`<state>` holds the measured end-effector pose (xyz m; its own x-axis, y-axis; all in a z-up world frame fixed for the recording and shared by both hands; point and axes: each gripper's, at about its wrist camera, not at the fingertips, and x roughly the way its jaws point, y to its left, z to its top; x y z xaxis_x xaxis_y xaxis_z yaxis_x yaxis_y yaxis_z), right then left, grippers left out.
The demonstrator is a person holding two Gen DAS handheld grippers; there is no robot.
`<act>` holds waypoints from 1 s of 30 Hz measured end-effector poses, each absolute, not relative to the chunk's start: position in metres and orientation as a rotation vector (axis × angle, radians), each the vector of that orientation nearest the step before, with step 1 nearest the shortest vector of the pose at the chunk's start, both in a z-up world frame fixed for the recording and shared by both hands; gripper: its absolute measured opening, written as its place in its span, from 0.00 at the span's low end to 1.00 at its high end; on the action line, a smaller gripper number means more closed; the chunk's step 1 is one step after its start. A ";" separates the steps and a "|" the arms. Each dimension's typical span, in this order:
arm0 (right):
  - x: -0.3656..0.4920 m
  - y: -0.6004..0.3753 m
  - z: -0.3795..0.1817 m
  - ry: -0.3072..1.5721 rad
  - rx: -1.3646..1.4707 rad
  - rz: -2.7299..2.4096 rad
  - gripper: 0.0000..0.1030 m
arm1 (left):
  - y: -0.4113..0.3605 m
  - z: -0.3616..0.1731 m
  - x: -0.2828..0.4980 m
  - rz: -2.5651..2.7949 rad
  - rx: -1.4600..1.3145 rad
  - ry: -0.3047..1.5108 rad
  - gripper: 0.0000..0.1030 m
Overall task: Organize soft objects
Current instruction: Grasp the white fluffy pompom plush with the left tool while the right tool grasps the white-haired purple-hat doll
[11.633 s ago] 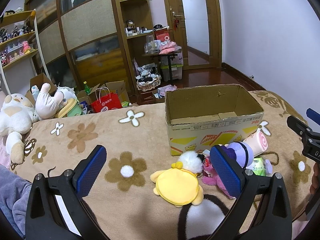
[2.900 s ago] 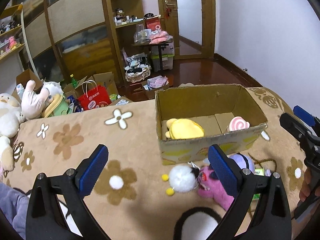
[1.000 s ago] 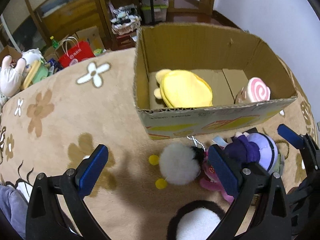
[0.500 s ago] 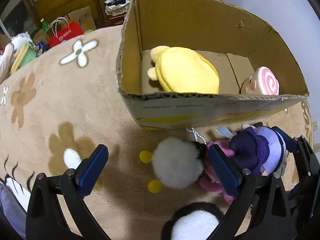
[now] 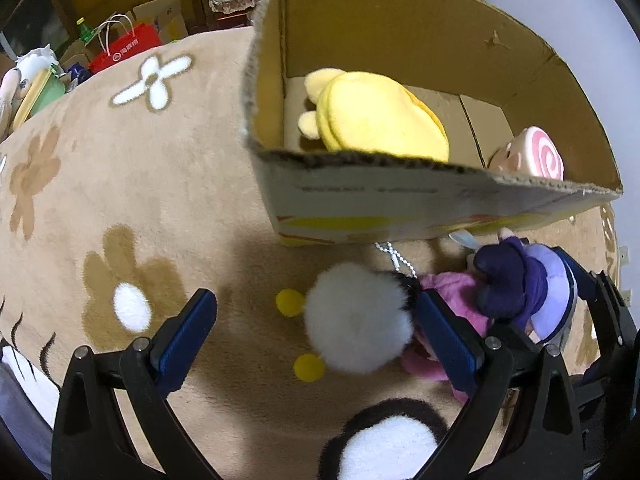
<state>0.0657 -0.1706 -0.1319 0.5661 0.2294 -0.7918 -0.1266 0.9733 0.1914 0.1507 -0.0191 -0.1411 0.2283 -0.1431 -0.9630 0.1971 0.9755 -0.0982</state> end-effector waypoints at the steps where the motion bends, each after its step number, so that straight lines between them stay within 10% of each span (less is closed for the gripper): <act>1: 0.066 -0.171 -0.132 0.946 0.119 0.210 0.99 | -0.020 -0.142 0.151 -0.234 0.053 1.317 0.96; 10: 0.065 -0.175 -0.131 0.951 0.146 0.221 0.99 | -0.013 -0.153 0.151 -0.228 -0.034 1.326 0.95; 21: 0.067 -0.177 -0.133 0.968 0.167 0.243 0.87 | -0.012 -0.157 0.143 -0.299 -0.145 1.341 0.63; 30: 0.068 -0.176 -0.134 0.973 0.168 0.238 0.87 | -0.003 -0.163 0.133 -0.293 -0.219 1.355 0.63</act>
